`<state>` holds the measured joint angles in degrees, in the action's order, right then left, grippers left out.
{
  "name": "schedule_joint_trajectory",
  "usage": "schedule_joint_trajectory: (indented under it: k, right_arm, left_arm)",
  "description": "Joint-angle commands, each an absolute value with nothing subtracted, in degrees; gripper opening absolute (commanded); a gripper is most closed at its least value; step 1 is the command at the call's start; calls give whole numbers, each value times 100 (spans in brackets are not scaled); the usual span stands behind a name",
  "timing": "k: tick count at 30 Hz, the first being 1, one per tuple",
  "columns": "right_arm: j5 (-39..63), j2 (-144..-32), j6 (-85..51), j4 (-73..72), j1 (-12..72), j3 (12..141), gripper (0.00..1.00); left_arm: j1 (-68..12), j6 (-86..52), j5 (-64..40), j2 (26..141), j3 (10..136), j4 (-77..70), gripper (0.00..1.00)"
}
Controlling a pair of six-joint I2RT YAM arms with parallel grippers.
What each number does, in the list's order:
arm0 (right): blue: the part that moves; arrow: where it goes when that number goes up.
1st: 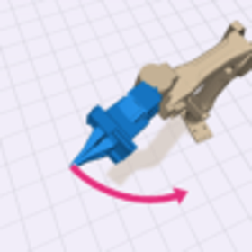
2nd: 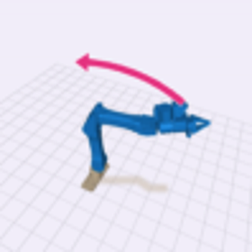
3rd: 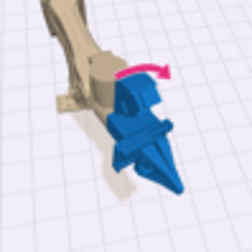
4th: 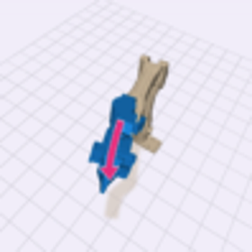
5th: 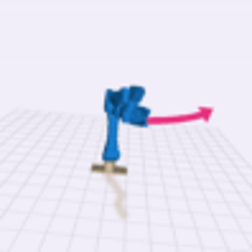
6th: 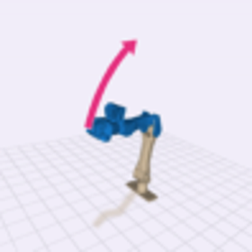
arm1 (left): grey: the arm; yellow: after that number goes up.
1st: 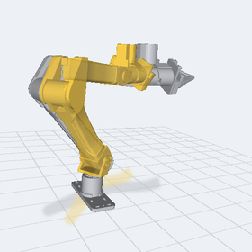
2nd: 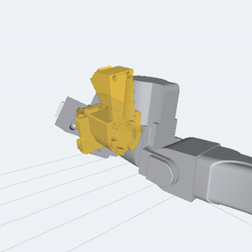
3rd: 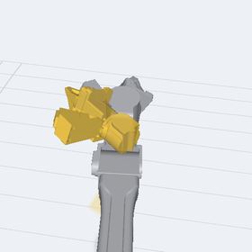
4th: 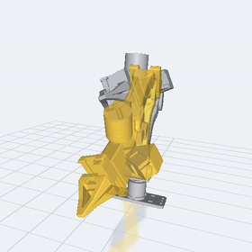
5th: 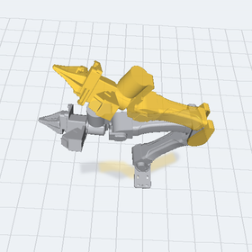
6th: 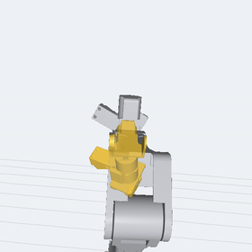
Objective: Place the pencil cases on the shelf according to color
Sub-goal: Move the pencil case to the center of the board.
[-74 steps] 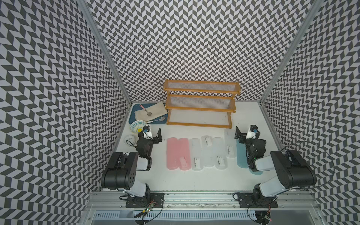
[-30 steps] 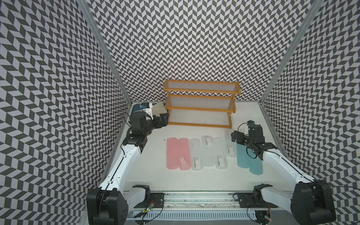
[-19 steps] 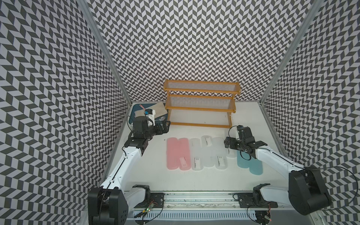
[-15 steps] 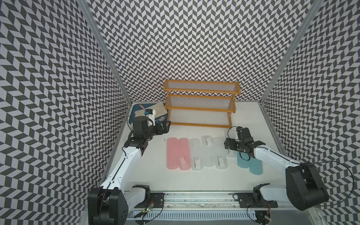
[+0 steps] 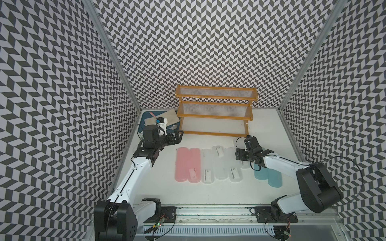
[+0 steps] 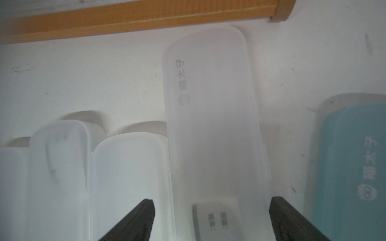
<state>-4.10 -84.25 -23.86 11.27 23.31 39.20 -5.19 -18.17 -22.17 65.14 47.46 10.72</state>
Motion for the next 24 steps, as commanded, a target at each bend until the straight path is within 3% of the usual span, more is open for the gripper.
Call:
schedule_joint_trajectory:
  k: [1, 8, 13, 18, 24]
  right_arm:
    - [-89, -8412, -2817, 1146, 2530, 3608, 90]
    - [-4, -8252, -3137, 1133, 2863, 3478, 89]
    - [-1031, -7642, -3235, 1899, 2820, 3758, 94]
    - [-1065, -7209, -2840, 2161, 1973, 3879, 97]
    - [-490, -7663, -2484, 2193, 996, 3926, 96]
  left_arm:
    - [-550, -1729, -2206, 6513, 4790, 1140, 100]
    - [-563, -1711, -2207, 6555, 4820, 1193, 100]
    - [-592, -1696, -2209, 6558, 4819, 1213, 99]
    - [-611, -1726, -2285, 6572, 4819, 1199, 100]
    - [-668, -1762, -2408, 6644, 4819, 1177, 100]
